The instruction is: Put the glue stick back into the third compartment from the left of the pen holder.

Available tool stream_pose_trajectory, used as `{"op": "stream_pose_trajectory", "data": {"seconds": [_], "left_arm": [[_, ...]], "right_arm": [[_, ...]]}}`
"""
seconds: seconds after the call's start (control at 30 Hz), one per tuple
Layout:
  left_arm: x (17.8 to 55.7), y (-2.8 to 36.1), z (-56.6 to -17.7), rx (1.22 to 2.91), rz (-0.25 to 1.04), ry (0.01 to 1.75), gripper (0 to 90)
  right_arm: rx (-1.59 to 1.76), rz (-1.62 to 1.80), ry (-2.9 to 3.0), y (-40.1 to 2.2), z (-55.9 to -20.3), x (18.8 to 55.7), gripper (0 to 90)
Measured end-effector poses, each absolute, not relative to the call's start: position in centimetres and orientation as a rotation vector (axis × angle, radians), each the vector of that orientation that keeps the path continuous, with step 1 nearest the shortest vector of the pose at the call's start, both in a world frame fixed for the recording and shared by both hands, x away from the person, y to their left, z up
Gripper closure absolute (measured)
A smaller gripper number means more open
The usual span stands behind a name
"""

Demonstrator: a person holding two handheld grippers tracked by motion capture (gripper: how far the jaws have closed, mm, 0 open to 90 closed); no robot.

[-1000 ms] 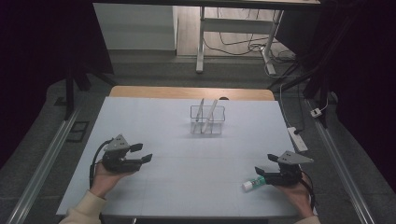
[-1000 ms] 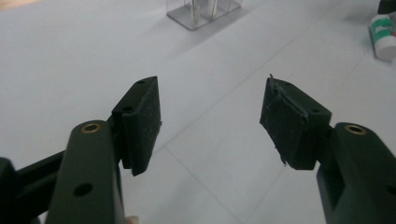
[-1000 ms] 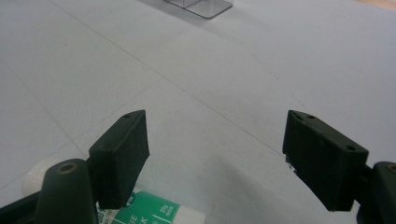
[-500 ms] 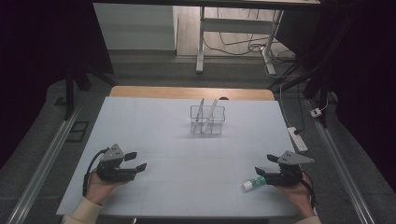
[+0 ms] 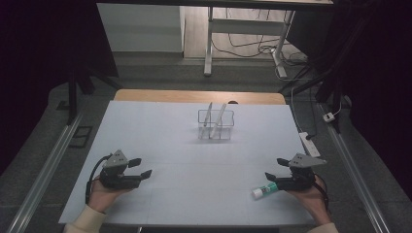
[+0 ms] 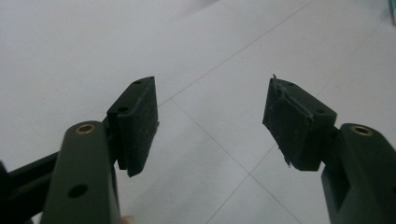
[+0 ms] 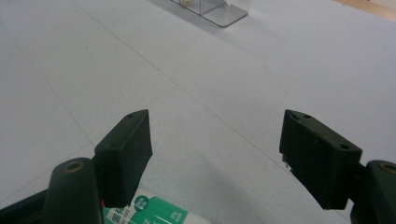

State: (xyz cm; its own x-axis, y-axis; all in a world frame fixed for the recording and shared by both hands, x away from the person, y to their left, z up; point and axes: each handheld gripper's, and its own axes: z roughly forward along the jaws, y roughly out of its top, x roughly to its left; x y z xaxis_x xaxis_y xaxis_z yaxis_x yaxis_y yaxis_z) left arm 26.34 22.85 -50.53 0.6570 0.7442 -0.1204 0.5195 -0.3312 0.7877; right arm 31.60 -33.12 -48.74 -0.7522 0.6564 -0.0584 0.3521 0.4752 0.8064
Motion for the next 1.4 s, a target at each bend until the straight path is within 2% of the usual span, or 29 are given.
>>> {"op": "stream_pose_trajectory", "data": {"seconds": [0.53,1.17,1.4], "left_arm": [[26.0,23.1,-50.8,2.006,0.319,1.003,35.1],[25.6,23.3,-51.1,2.015,0.319,1.006,35.2],[25.6,23.3,-51.1,2.018,0.32,1.003,35.2]], "right_arm": [[0.629,1.079,2.604,-32.5,-47.4,32.1,25.2],[0.346,0.919,2.795,-29.2,-44.4,32.9,28.9],[0.264,0.854,2.896,-28.0,-44.8,32.9,28.8]]}}
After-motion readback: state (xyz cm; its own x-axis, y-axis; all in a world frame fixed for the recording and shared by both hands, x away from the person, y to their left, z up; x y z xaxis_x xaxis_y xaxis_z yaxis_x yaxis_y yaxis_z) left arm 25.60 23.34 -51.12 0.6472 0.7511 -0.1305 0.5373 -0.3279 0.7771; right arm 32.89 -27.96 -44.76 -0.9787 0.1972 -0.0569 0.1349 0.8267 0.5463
